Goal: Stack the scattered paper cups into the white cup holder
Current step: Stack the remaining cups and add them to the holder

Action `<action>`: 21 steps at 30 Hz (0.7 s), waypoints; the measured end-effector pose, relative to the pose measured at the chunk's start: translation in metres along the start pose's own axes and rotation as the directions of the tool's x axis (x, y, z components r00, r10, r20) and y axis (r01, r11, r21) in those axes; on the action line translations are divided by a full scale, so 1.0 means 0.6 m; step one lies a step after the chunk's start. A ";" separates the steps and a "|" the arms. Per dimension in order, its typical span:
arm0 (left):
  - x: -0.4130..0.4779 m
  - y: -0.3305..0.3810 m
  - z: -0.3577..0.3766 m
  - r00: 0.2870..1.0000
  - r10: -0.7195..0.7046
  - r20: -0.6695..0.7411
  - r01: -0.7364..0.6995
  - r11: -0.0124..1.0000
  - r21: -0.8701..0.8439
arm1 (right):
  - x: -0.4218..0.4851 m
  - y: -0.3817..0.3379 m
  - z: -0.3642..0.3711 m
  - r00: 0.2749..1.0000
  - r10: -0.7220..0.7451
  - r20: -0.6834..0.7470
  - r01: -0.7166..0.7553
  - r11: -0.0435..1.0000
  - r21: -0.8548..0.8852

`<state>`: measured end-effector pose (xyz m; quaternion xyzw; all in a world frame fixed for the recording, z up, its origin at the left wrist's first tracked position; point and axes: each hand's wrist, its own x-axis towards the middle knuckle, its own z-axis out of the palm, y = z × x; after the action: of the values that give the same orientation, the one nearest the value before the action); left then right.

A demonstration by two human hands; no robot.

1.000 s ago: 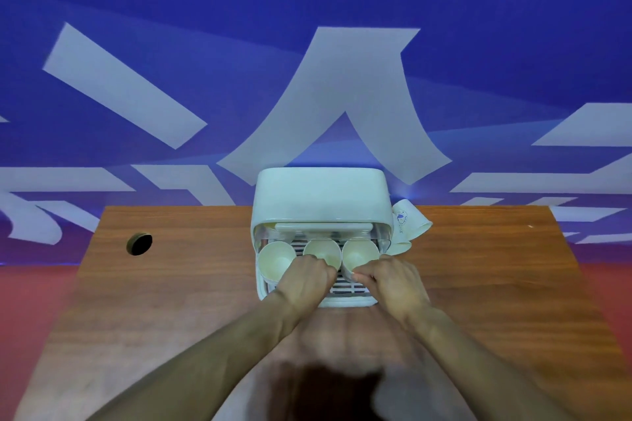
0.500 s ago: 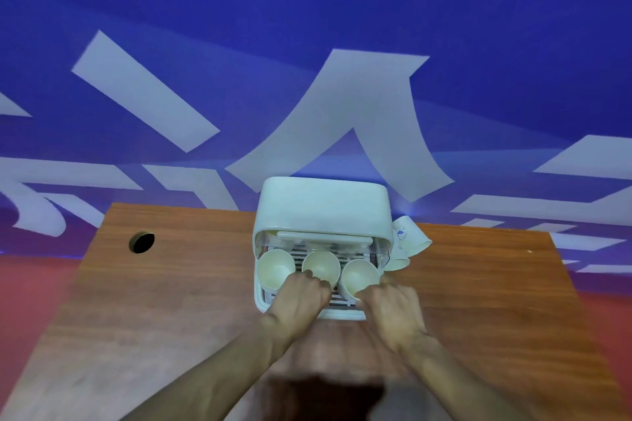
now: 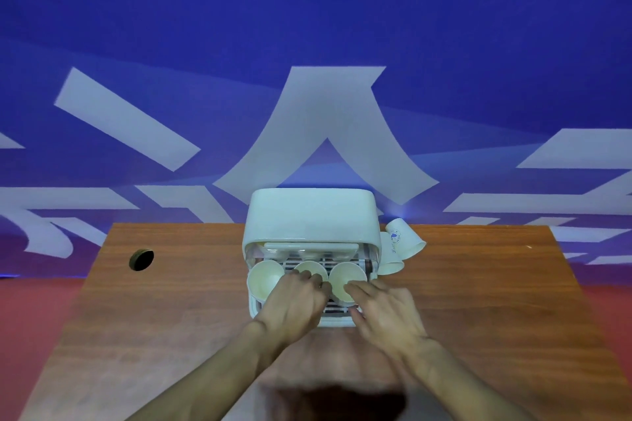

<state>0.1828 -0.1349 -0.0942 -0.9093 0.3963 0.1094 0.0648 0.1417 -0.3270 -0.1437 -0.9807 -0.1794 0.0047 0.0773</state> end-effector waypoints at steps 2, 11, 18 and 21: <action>0.006 0.010 -0.015 0.992 0.073 -0.106 -0.073 0.997 0.003 | -0.015 0.021 -0.007 0.991 -0.039 -0.129 0.046 0.997 0.054; 0.141 0.128 -0.040 0.973 0.231 -0.017 -0.223 0.956 0.193 | -0.035 0.202 -0.042 0.965 0.244 0.095 -0.239 0.969 -0.064; 0.253 0.173 -0.017 0.973 0.167 0.158 -0.205 0.941 0.268 | 0.022 0.280 0.002 0.825 0.498 0.269 -0.526 0.850 0.041; 0.302 0.179 -0.006 0.981 0.096 0.171 -0.150 0.929 0.339 | 0.053 0.296 0.037 0.707 0.585 0.398 -0.708 0.582 0.400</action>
<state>0.2240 -0.3365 -0.1394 -0.8455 0.4598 0.1096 0.2484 0.2328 -0.4764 -0.1921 -0.9094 0.1937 0.1912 0.3145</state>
